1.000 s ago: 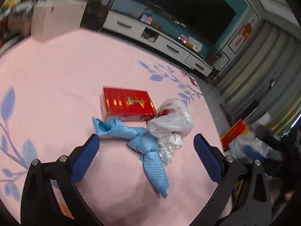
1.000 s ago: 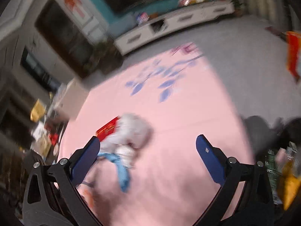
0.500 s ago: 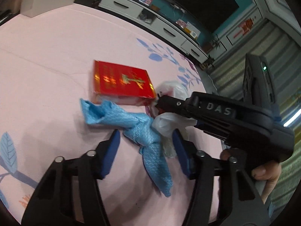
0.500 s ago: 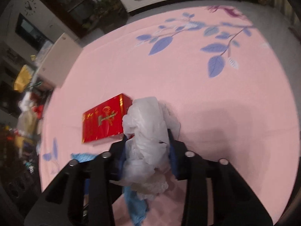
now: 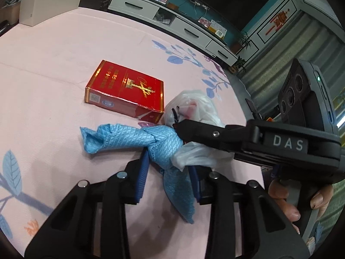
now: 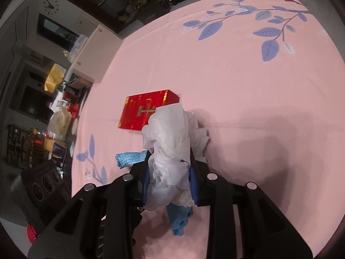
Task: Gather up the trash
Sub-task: 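Grasp the blue cloth with the left tool while the right tool grasps the white plastic bag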
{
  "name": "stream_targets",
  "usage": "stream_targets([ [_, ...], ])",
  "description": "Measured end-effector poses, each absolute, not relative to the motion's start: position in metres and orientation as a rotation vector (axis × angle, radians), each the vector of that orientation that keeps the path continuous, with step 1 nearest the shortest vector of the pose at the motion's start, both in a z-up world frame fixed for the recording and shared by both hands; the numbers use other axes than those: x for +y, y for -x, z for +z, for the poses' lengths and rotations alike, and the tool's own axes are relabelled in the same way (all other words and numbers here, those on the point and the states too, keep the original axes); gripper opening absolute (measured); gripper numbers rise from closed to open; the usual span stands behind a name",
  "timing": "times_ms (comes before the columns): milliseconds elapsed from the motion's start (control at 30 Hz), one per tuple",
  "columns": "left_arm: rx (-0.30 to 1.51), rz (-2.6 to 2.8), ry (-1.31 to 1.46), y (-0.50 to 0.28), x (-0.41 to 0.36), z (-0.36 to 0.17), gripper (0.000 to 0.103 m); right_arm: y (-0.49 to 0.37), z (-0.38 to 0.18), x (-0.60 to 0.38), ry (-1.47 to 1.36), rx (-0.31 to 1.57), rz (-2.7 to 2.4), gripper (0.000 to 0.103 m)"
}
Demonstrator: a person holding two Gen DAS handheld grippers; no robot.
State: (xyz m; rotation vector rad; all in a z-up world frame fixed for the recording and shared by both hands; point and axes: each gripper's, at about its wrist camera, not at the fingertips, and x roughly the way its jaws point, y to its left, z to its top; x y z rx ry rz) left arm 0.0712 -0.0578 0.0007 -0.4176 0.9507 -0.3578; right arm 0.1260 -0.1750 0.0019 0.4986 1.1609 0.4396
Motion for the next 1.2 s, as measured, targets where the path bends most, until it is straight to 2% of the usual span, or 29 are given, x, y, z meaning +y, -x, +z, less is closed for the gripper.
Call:
stream_targets([
  [467, 0.773, -0.452, 0.385, 0.001, -0.062, 0.079, 0.034, -0.036, 0.095, -0.214, -0.537, 0.865, 0.406, 0.030],
  [600, 0.767, -0.484, 0.388, 0.014, -0.069, 0.087, 0.034, -0.020, 0.103, -0.227, -0.549, 0.838, 0.381, 0.030],
  [967, 0.870, -0.436, 0.428, 0.047, -0.065, 0.048, 0.036, 0.006, 0.069, -0.245, -0.547, 0.831, 0.200, 0.029],
  [1200, 0.913, -0.354, 0.477, 0.050, -0.046, 0.027, 0.036, 0.026, 0.078, -0.249, -0.548, 0.768, 0.218, 0.029],
])
